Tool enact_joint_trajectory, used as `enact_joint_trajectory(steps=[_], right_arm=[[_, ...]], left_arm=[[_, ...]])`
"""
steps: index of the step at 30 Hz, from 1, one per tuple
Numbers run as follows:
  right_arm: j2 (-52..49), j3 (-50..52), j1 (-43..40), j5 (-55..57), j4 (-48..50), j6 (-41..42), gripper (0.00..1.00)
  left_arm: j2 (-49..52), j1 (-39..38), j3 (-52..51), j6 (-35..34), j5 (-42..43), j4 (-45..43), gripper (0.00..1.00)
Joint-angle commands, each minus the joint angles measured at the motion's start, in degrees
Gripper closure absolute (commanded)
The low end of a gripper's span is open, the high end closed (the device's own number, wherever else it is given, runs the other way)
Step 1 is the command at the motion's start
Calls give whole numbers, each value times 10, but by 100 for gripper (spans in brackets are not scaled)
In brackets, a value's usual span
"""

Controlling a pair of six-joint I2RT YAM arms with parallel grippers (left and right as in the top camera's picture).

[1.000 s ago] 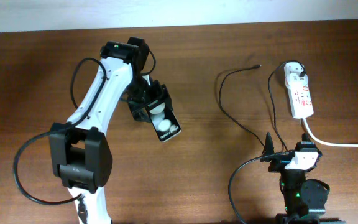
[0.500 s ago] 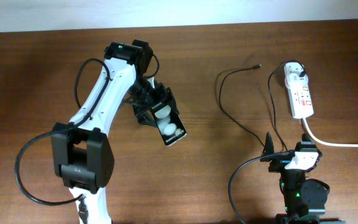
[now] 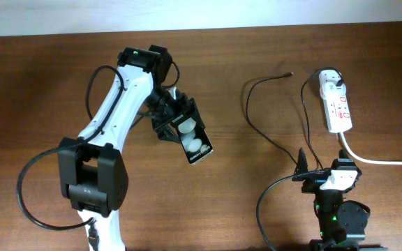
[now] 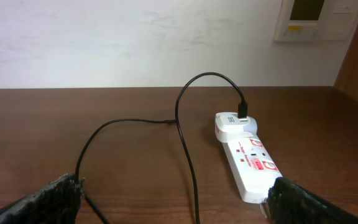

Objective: Plug charger to phone and switch on socket
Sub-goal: 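Rotate the held phone upright, bottom edge facing right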

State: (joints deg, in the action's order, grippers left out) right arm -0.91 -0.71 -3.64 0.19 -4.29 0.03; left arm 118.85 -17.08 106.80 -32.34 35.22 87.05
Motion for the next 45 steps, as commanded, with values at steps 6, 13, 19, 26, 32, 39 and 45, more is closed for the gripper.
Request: enact_joint_trajectory(steps=[6, 13, 19, 26, 32, 39, 45], right_arm=[[5, 4, 3, 5, -2, 2, 1], [5, 4, 3, 5, -2, 2, 1], [5, 4, 3, 5, -2, 2, 1], [5, 4, 3, 5, -2, 2, 1], [5, 4, 3, 5, -2, 2, 1], [5, 4, 3, 5, -2, 2, 1], [5, 4, 3, 5, -2, 2, 1]], left_arm=[[-16, -1, -3, 12, 25, 2, 26], [-16, -1, -3, 12, 26, 2, 26], [-16, -1, -3, 12, 25, 1, 25], [-16, -1, -3, 12, 26, 1, 25], [-16, -1, -3, 12, 45, 1, 25], [-15, -1, -3, 11, 45, 3, 25], [-16, -1, -3, 11, 47, 2, 25]])
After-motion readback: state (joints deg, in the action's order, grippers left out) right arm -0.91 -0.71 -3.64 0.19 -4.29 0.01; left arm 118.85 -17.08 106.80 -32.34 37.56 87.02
